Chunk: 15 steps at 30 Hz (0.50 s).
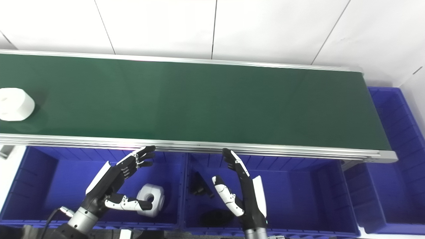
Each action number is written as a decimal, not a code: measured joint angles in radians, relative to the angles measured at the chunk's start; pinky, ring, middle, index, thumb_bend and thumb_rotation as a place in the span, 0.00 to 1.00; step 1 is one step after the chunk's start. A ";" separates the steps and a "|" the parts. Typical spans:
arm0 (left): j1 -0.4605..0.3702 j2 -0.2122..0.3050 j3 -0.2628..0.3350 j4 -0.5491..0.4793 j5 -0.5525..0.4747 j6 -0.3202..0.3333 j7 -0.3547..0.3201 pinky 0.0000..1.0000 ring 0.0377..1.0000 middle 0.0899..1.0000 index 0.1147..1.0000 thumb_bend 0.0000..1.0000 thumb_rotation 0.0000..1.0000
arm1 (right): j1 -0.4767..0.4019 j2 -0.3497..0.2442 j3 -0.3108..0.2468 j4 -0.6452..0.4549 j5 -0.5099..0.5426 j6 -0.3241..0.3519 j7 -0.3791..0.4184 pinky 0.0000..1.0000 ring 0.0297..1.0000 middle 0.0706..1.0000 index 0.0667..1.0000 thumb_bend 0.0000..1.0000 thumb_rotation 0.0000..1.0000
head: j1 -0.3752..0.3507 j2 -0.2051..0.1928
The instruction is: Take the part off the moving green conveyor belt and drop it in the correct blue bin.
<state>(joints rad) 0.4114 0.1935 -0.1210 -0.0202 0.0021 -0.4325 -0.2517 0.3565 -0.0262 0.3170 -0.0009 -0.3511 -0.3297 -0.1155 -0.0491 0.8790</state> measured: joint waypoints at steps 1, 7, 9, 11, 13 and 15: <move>0.000 0.000 0.000 0.001 0.000 0.000 0.000 0.82 0.88 0.91 0.86 0.74 0.28 | 0.000 0.000 0.000 0.000 -0.009 0.000 0.000 0.80 0.84 0.84 0.86 0.60 0.61 | 0.000 0.000; 0.001 0.000 0.000 0.001 0.000 0.000 0.000 0.82 0.88 0.91 0.86 0.73 0.27 | 0.004 0.000 -0.006 -0.005 -0.025 0.000 -0.002 0.80 0.85 0.85 0.86 0.60 0.62 | 0.002 0.003; 0.001 0.000 0.000 0.001 0.000 0.000 0.000 0.82 0.88 0.91 0.86 0.73 0.27 | 0.004 0.000 -0.008 -0.005 -0.024 0.000 -0.002 0.81 0.85 0.85 0.86 0.60 0.62 | 0.003 0.003; 0.001 0.000 0.000 0.001 0.000 0.000 -0.001 0.82 0.88 0.91 0.86 0.72 0.27 | 0.004 0.000 -0.009 -0.005 -0.019 0.000 -0.002 0.81 0.85 0.85 0.86 0.61 0.62 | 0.003 0.003; 0.002 0.000 0.000 0.001 0.000 0.000 -0.001 0.82 0.88 0.91 0.86 0.73 0.27 | 0.004 0.000 -0.009 -0.005 -0.016 0.000 -0.002 0.81 0.85 0.85 0.86 0.60 0.62 | 0.005 0.006; 0.002 0.000 0.000 0.001 0.000 0.000 -0.001 0.81 0.88 0.91 0.86 0.73 0.27 | 0.004 0.000 -0.009 -0.005 -0.015 0.000 -0.001 0.81 0.85 0.85 0.86 0.60 0.61 | 0.003 0.006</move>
<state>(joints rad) 0.4131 0.1938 -0.1210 -0.0194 0.0019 -0.4325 -0.2531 0.3601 -0.0260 0.3081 -0.0064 -0.3657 -0.3296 -0.1165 -0.0460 0.8851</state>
